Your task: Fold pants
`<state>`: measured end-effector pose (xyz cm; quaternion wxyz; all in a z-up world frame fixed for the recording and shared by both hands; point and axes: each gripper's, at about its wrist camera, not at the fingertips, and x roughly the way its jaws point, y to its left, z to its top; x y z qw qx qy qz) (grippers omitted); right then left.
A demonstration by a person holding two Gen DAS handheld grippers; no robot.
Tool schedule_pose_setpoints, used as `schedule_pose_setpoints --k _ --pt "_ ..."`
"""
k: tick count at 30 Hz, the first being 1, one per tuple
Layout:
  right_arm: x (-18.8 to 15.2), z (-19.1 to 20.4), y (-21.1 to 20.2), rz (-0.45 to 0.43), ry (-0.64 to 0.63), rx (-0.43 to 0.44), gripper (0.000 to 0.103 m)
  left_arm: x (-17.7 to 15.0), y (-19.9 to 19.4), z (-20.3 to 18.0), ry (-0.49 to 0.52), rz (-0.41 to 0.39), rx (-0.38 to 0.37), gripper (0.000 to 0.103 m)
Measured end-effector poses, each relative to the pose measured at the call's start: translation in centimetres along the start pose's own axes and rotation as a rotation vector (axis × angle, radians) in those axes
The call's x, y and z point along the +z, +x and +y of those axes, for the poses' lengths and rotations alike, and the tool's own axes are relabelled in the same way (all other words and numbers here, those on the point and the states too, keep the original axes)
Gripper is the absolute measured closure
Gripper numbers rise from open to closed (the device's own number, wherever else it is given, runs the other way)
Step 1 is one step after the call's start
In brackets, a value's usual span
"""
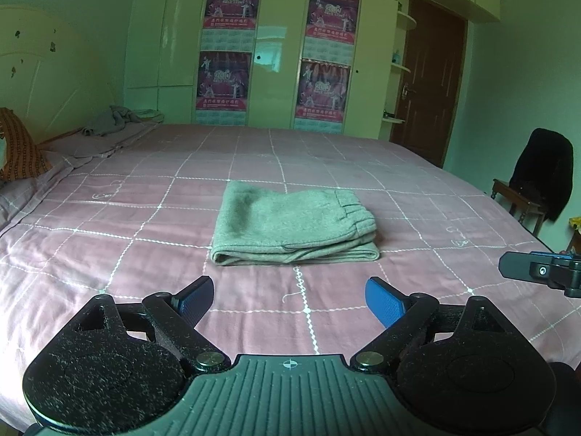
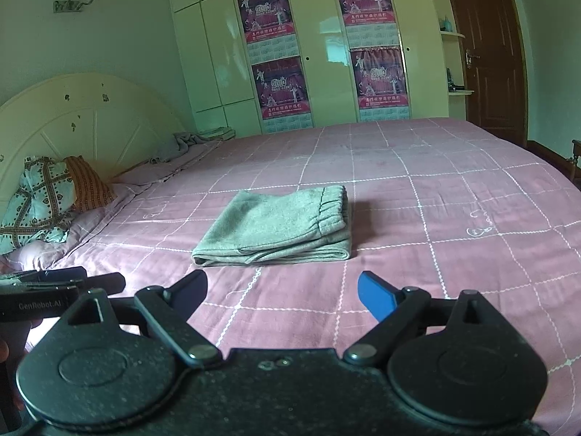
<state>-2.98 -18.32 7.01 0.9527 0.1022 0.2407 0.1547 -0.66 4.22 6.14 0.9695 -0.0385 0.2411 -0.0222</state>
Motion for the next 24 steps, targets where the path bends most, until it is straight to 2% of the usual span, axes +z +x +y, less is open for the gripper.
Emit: schedule_pose_setpoints --k 24 --pt "-0.3 0.9 -0.1 -0.007 -0.032 -0.012 0.013 0.0 0.0 0.8 -0.022 -0.004 0.000 0.013"
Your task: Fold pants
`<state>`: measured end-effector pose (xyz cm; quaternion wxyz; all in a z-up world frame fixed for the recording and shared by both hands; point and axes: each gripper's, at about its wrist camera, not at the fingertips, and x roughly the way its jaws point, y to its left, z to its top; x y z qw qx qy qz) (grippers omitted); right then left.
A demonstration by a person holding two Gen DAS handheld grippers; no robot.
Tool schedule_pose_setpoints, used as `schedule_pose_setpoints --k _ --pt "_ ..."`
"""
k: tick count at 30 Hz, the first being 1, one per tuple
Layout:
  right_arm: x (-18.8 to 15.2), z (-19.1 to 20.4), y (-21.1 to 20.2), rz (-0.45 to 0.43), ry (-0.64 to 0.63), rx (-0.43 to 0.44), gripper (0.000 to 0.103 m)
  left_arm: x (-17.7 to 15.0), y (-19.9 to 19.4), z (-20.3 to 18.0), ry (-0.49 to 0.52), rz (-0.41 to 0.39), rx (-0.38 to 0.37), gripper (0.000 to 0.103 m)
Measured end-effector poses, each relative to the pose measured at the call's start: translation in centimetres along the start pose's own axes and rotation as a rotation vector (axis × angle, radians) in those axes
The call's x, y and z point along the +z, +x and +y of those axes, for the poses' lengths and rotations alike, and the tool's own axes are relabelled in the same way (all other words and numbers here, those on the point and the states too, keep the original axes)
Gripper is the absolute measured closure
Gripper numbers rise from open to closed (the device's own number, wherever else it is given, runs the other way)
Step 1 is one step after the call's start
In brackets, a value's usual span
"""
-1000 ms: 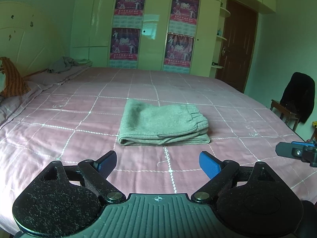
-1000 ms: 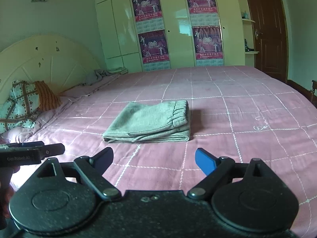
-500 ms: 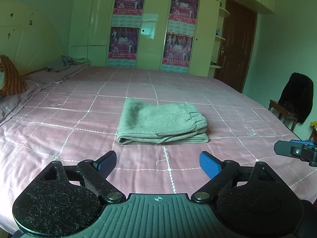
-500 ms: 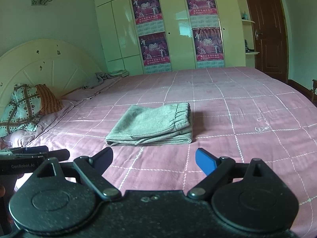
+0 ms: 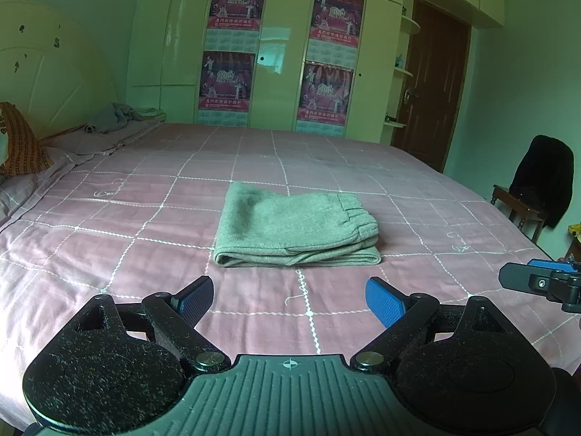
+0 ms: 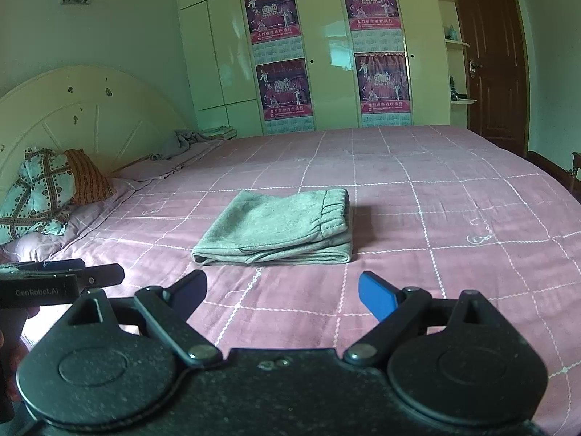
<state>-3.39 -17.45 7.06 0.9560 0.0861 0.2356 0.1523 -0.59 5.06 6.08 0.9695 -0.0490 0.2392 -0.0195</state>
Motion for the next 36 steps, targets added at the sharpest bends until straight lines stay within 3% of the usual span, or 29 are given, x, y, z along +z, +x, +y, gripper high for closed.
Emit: schedule_pose_setpoints --k 36 --pt "0.19 -0.09 -0.15 0.001 -0.004 0.003 0.012 0.09 -0.35 -0.64 0.013 -0.009 -0.014 0.013"
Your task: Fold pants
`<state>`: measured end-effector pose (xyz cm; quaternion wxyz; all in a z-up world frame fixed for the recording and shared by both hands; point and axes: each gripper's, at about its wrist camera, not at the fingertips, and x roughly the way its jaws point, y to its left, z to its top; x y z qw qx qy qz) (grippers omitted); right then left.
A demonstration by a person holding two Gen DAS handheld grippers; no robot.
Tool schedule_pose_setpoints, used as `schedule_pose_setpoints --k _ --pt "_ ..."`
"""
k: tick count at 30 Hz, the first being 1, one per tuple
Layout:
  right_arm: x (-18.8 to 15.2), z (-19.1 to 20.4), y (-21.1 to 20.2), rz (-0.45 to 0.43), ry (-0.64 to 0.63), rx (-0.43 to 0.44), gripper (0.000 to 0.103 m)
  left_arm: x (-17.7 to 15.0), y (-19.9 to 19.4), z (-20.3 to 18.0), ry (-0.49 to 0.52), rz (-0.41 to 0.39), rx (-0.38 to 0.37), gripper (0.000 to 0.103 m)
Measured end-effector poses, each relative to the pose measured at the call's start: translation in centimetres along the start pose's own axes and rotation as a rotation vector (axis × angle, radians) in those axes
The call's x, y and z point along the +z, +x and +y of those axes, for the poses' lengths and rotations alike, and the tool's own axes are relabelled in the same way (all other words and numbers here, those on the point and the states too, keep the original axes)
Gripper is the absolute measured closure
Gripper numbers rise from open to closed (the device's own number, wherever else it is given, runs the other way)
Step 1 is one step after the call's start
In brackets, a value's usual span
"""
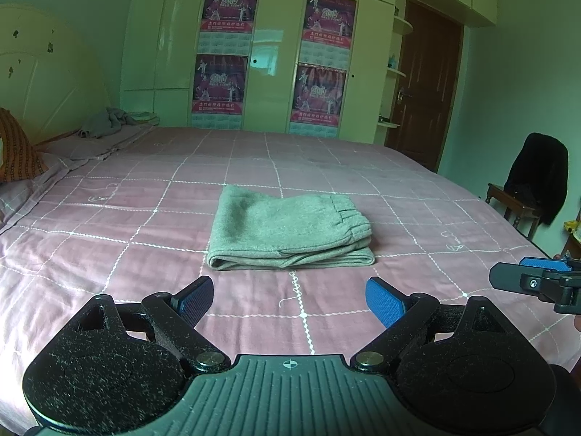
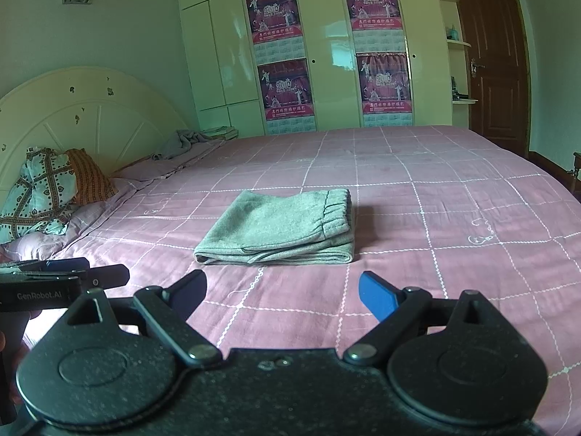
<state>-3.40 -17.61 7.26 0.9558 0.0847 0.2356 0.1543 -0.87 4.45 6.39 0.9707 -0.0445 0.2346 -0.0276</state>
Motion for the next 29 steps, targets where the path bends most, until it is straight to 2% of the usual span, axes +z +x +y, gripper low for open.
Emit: schedule_pose_setpoints --k 29 --pt "0.06 -0.17 -0.20 -0.003 -0.009 0.005 0.012 0.11 -0.28 -0.48 0.040 -0.025 0.002 0.013"
